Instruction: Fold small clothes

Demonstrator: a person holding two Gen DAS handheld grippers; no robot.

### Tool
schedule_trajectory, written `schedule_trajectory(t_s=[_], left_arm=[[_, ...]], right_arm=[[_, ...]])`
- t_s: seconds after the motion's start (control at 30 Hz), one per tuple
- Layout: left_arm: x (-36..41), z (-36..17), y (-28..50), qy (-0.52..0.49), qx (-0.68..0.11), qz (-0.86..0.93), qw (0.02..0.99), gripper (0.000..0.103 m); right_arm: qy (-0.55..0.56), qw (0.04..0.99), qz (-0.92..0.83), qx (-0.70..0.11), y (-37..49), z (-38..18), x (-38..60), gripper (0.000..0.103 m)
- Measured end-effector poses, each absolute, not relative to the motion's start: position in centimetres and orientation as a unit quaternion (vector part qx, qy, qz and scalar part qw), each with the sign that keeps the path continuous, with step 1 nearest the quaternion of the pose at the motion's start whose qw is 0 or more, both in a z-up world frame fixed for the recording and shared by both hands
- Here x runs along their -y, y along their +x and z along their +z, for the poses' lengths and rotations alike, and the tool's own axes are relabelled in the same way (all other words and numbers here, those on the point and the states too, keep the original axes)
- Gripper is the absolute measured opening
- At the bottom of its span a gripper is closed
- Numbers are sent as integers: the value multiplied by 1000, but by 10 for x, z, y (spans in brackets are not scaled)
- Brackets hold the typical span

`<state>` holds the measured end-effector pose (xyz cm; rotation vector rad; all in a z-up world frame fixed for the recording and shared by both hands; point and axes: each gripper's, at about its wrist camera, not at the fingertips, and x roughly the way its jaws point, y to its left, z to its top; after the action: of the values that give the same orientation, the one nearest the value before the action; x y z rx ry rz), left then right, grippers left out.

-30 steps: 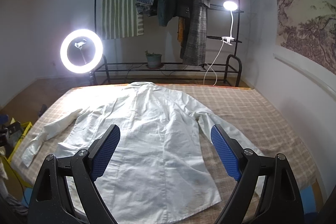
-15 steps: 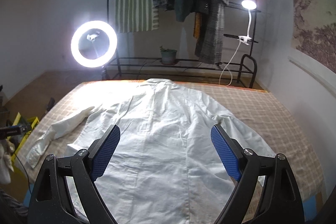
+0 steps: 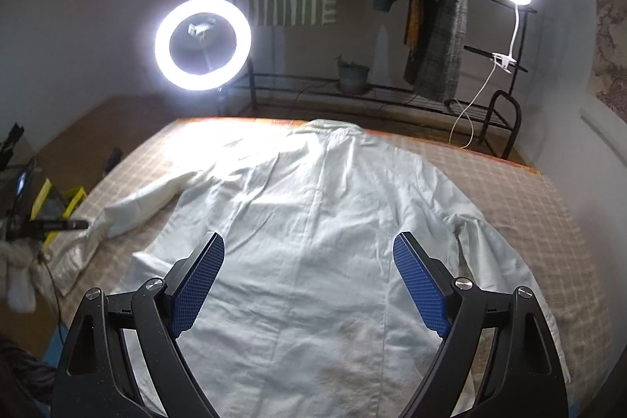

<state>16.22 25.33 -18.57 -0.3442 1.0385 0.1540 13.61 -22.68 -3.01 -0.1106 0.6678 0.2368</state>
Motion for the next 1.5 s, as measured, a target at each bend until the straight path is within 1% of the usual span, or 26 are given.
schedule_trajectory(t_s=[0.03,0.07,0.1,0.13,0.17,0.2,0.23,0.3,0.33,0.6,0.77,0.93,1.03,1.23,1.3,1.33,1.37,1.43,1.5], left_arm=[[-251,-189,166,-157,-498,71,850,83],[-248,-191,168,-153,-501,68,849,73],[-245,-194,172,-149,-505,66,847,67],[-243,-197,175,-147,-510,64,845,57],[-241,-199,177,-146,-513,64,844,43],[-240,-201,180,-144,-516,67,842,36],[-239,-202,182,-141,-518,70,841,25],[-237,-200,183,-141,-510,66,846,11],[-237,-198,183,-142,-507,62,848,5],[-217,-174,173,-145,-474,35,868,3],[-178,-142,163,-134,-443,-18,886,3],[-120,-119,154,-83,-422,-74,900,3],[-87,-116,148,-58,-420,-107,899,2],[-42,-132,134,8,-443,-153,884,3],[-40,-133,126,11,-445,-162,881,8],[-42,-131,122,6,-448,-167,878,17],[-45,-128,117,-1,-449,-167,878,30],[-53,-121,106,-22,-438,-174,882,44],[-58,-115,97,-33,-429,-171,886,44]], right_arm=[[-57,937,116,-326,136,-30,226,88],[-60,937,116,-325,137,-31,225,88],[-61,937,117,-325,136,-31,225,88],[-62,936,118,-325,136,-31,224,88],[-61,936,117,-326,137,-31,224,88],[-62,936,118,-327,136,-31,223,88],[-64,935,118,-327,136,-31,222,88],[-72,935,114,-327,136,-32,221,88],[-76,935,113,-328,136,-32,220,88],[-71,934,111,-331,135,-31,222,88],[-72,936,112,-325,133,-29,221,88],[-76,936,110,-325,134,-29,221,88],[-76,936,108,-327,134,-30,223,88],[-70,936,104,-330,136,-32,230,88],[-70,936,104,-330,136,-32,231,88],[-70,935,105,-330,137,-33,231,88],[-70,935,106,-332,137,-33,230,88],[-65,933,112,-337,139,-35,229,88],[-58,929,118,-344,141,-38,229,88]])
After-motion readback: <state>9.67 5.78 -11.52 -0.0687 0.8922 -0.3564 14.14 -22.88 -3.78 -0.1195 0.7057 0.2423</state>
